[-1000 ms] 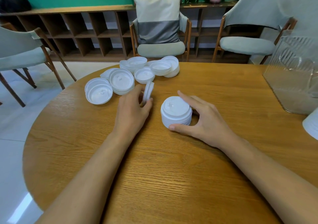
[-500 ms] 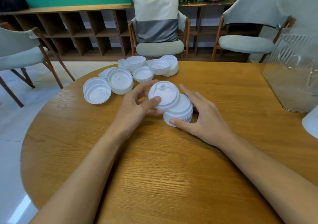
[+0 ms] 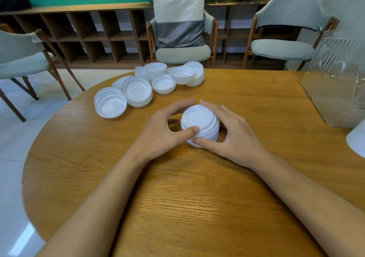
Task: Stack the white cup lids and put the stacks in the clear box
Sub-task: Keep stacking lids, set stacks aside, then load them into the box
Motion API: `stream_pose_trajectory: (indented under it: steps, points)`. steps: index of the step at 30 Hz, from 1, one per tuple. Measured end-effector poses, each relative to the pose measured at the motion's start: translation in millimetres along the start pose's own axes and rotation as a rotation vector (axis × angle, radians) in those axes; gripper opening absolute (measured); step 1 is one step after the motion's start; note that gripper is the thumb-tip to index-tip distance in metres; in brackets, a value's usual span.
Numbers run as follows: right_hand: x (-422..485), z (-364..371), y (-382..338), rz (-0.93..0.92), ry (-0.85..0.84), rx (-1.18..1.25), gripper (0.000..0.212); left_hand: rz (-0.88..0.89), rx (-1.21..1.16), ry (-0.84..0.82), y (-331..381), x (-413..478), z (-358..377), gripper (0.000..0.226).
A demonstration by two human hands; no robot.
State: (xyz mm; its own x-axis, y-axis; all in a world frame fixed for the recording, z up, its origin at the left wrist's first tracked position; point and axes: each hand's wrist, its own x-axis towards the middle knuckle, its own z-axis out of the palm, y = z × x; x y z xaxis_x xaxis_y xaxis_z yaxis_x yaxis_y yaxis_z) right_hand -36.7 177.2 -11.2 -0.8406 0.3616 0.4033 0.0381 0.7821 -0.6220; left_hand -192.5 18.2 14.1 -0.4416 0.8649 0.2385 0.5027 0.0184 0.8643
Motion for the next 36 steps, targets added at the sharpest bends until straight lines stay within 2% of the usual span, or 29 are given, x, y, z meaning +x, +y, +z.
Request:
stream_pose_trajectory:
  steps: [4, 9, 16, 19, 29, 36]
  points:
    - [0.3, 0.5, -0.7, 0.014, 0.014, 0.021, 0.093, -0.009, -0.053, 0.076, 1.1, 0.9, 2.8, 0.06]
    - [1.3, 0.9, -0.1, 0.023, 0.041, 0.023, 0.101, 0.022, 0.026, 0.188, 1.2, 0.3, 14.6, 0.056]
    - [1.3, 2.5, 4.7, 0.013, 0.031, 0.032, 0.099, 0.098, 0.127, 0.259, -2.6, 0.4, 24.9, 0.06]
    - [1.9, 2.3, 4.8, 0.008, 0.018, 0.051, 0.1, 0.112, 0.156, 0.247, -5.2, 0.1, 26.0, 0.064]
    - [4.2, 0.5, 3.7, 0.067, -0.037, 0.043, 0.099, 0.073, 0.182, 0.209, -6.1, 2.6, 27.6, 0.057]
    - [3.4, 0.4, 1.1, 0.061, -0.017, 0.027, 0.095, 0.067, 0.179, 0.156, -9.2, -1.3, 28.7, 0.06]
